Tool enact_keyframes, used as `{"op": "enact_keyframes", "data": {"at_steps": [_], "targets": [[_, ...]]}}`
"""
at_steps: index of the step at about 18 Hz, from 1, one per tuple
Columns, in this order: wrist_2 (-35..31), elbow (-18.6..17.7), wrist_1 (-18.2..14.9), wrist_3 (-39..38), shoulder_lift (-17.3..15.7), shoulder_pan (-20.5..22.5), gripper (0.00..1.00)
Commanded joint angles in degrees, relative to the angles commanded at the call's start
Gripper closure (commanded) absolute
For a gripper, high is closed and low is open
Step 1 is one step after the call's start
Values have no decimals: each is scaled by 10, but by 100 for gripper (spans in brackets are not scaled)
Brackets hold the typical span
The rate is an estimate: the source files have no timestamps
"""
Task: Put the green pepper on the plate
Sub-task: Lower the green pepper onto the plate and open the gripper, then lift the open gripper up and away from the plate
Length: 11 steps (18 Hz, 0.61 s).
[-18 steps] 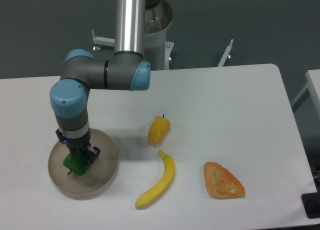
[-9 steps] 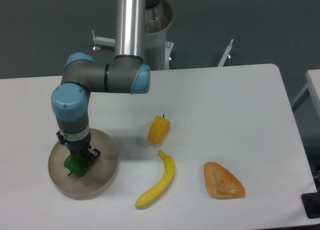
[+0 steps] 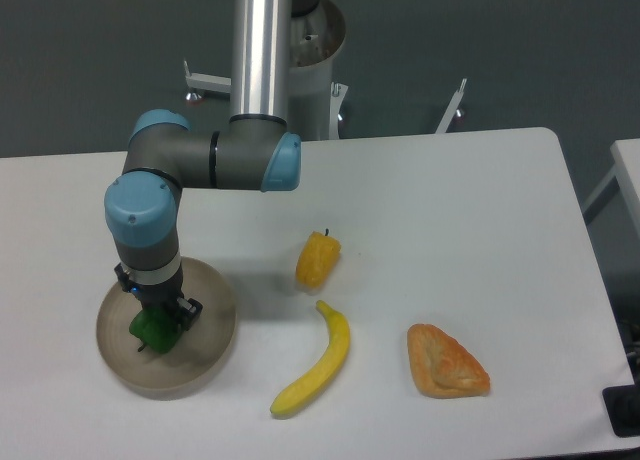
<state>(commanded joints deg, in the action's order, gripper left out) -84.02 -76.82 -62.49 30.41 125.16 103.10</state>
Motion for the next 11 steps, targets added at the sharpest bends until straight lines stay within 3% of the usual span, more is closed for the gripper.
{"op": "enact_keyframes", "data": {"at_steps": [4, 6, 8, 11], "targets": [[0, -2, 0, 1, 3, 0, 41], [-1, -2, 0, 2, 3, 1, 18], [-1, -1, 0, 0, 2, 1, 6], [-1, 0, 0, 1, 1, 1, 0]]}}
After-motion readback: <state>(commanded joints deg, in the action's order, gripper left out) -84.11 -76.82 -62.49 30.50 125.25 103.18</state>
